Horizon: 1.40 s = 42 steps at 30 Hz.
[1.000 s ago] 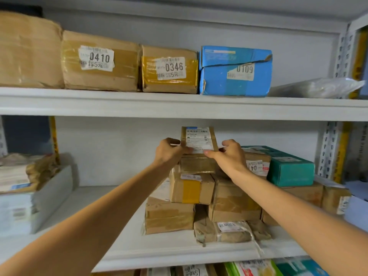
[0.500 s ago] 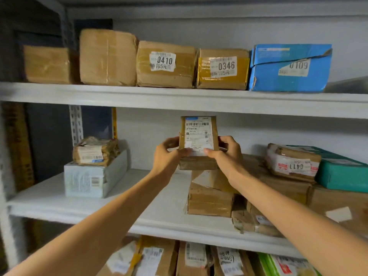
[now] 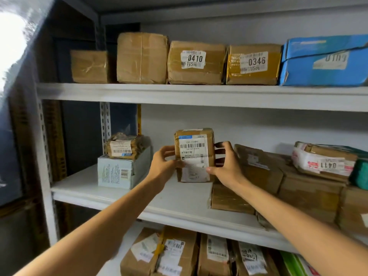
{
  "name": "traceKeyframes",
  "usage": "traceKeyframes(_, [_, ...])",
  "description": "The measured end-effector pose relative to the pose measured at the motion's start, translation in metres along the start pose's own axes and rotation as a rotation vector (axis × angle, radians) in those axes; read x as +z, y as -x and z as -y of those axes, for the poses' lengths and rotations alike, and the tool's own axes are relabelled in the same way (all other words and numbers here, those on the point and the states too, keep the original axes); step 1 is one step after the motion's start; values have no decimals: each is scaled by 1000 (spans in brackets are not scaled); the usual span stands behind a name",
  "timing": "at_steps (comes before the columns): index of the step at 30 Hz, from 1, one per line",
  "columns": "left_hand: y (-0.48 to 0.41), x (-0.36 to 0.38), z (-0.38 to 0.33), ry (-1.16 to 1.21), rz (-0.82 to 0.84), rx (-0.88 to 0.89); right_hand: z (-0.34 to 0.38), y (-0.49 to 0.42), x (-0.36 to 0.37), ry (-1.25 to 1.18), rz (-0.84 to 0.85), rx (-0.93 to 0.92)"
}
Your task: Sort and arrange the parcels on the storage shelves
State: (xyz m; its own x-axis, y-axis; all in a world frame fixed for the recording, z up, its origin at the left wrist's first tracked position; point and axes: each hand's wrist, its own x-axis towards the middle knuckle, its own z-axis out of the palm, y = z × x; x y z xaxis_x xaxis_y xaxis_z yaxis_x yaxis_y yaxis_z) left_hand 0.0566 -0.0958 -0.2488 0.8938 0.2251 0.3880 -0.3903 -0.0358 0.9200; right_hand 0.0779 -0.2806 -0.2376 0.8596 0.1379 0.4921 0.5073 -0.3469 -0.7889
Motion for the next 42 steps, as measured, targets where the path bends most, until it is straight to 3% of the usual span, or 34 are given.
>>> traceKeyframes(5, [6,-7,-1,47,63,61,-10,4,4,70,-29,-6])
traceKeyframes(14, [21,-18,-4,-39,131,135,-16,5,5,-61,47,84])
traceKeyframes(19, [20,-20,-5,-140,147,216,-11,-9,11,-162,5,131])
traceKeyframes(23, [9,-36,1,-15,168,145,0,-11,15,-235,24,92])
traceKeyframes(28, [-3,-38,11,159,-8,-96,7,-9,15,-207,-83,-204])
traceKeyframes(30, [-6,-35,12,200,13,-181,6,-11,15,-162,-77,-242])
traceKeyframes(34, [-10,-30,7,202,87,-256,5,-20,15,-138,-5,-177])
traceKeyframes(38, [-20,-34,3,91,138,-179,2,-26,21,-129,-19,-107])
traceKeyframes(42, [-27,-41,6,-32,70,-118,-3,-32,37,-112,-5,-20])
